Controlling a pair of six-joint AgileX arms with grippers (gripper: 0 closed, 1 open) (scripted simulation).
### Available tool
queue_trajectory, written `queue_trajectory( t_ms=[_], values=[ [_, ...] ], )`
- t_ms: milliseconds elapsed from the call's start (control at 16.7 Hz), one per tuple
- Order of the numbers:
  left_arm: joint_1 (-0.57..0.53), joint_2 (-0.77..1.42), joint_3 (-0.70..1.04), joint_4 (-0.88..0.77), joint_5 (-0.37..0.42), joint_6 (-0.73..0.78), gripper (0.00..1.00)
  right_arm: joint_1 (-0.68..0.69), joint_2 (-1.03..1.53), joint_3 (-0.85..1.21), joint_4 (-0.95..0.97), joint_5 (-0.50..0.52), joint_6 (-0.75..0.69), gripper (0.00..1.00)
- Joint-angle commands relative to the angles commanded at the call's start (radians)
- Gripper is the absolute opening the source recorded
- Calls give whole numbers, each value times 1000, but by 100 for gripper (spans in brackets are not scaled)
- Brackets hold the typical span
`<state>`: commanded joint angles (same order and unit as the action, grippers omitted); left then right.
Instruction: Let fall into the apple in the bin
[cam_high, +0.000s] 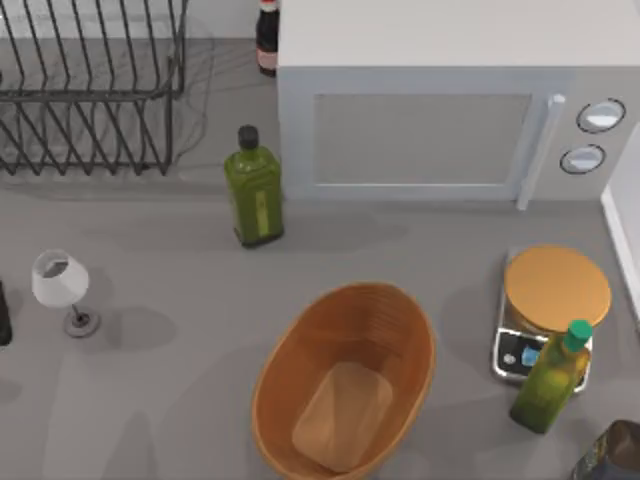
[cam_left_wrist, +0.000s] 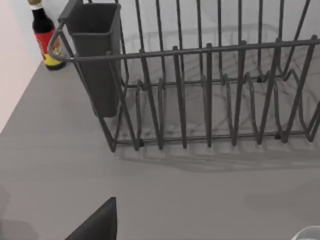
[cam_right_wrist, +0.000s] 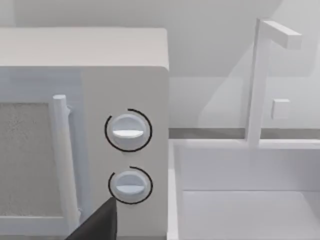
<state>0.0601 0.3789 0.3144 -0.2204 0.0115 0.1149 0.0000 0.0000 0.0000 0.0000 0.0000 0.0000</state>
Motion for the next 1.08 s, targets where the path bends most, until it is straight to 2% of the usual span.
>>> queue_trajectory(
  t_ms=[600, 840, 1080],
  values=[
    [121, 1014, 646, -508, 31, 252, 100, 0, 0, 0, 0, 0, 0, 100],
    [160, 1295, 854, -655, 41, 329, 100, 0, 0, 0, 0, 0, 0, 100],
    [182, 1457, 977, -736, 47, 372, 100, 0, 0, 0, 0, 0, 0, 100]
  ],
)
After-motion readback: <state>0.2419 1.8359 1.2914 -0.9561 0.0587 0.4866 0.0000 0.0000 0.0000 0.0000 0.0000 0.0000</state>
